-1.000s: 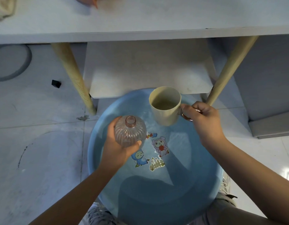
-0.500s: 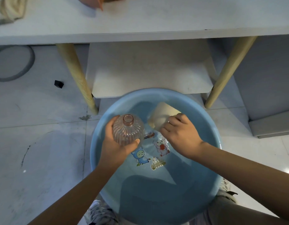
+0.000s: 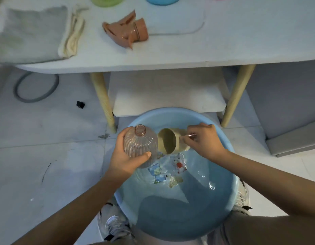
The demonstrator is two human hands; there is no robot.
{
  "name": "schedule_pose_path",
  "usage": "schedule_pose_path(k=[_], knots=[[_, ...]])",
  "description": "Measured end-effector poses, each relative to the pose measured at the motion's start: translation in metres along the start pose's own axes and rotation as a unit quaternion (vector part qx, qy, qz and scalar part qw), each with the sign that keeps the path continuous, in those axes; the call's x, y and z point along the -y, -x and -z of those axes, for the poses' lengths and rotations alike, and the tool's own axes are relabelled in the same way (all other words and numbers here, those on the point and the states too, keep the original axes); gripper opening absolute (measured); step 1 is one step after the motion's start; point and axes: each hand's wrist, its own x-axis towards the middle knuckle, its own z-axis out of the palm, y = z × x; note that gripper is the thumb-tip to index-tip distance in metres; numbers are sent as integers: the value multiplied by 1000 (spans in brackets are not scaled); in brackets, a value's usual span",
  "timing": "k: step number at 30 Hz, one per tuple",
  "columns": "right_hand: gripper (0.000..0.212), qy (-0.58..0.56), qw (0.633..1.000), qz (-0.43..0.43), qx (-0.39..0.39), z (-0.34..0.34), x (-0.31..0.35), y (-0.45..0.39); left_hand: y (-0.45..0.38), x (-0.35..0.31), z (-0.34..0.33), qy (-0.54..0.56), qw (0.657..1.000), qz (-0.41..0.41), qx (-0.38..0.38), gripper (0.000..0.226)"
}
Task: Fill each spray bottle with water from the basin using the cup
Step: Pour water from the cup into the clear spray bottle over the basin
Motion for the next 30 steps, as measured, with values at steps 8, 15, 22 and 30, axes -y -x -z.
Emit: schedule_pose_path(k=[8,15,22,30], knots=[[36,-286,932,-187,119,92,46,-23,17,-90,41,-11,996,-33,76,83],[37,-387,898,-160,136,185,92,-27,45,-178,82,-7,994,-68,82,86],[37,-436,876,-186,87,249,116,-36,66,-253,71,40,991,-115,49,96],[32,-414,848,-306,-126,287,96,-56,52,-278,39,18,988,-150,-22,91]])
